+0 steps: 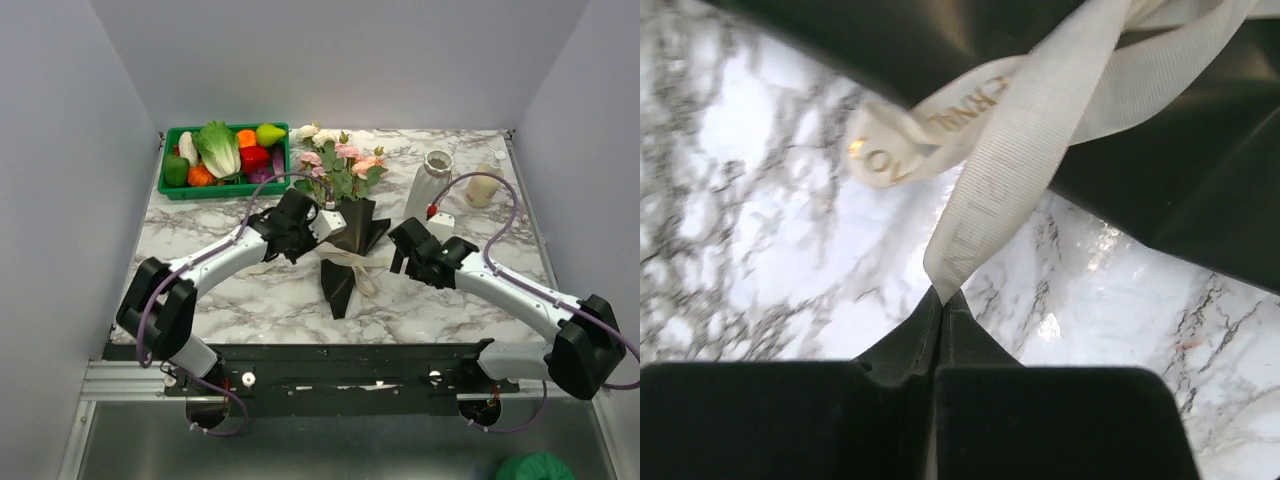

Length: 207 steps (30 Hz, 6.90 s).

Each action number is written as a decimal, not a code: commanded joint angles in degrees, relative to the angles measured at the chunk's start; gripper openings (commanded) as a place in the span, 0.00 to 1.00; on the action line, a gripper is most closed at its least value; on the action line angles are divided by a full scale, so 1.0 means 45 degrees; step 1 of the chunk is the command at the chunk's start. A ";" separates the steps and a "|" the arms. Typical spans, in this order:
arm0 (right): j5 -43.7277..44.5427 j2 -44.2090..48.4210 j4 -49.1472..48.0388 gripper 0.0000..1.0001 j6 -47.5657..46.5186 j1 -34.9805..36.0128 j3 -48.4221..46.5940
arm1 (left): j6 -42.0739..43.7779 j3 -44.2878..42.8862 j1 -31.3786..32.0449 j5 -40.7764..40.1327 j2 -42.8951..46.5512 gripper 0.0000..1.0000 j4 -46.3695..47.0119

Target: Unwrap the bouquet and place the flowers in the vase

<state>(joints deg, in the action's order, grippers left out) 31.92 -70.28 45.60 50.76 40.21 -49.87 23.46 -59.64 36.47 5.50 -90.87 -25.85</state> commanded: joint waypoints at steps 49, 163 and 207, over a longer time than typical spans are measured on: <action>0.0523 -0.6239 -1.0015 0.27 -0.6223 0.1944 0.0904 | -0.1113 -0.2665 -0.3045 0.1259 0.0759 0.00 -0.2850; -0.9300 0.7689 -0.5778 0.99 -0.5714 -0.5321 0.2078 | 0.3262 -1.4130 -0.3456 0.8251 -0.9982 0.92 -0.7732; -1.0882 0.7259 -0.6834 0.96 -0.5675 -0.5321 0.2136 | 0.6931 -1.6357 -0.3944 0.9930 -1.1135 0.58 -1.1851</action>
<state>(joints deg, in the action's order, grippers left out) -14.74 -36.82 16.32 25.85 16.40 -40.64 47.24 -132.66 18.06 44.66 -139.76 -72.49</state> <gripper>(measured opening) 0.968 0.598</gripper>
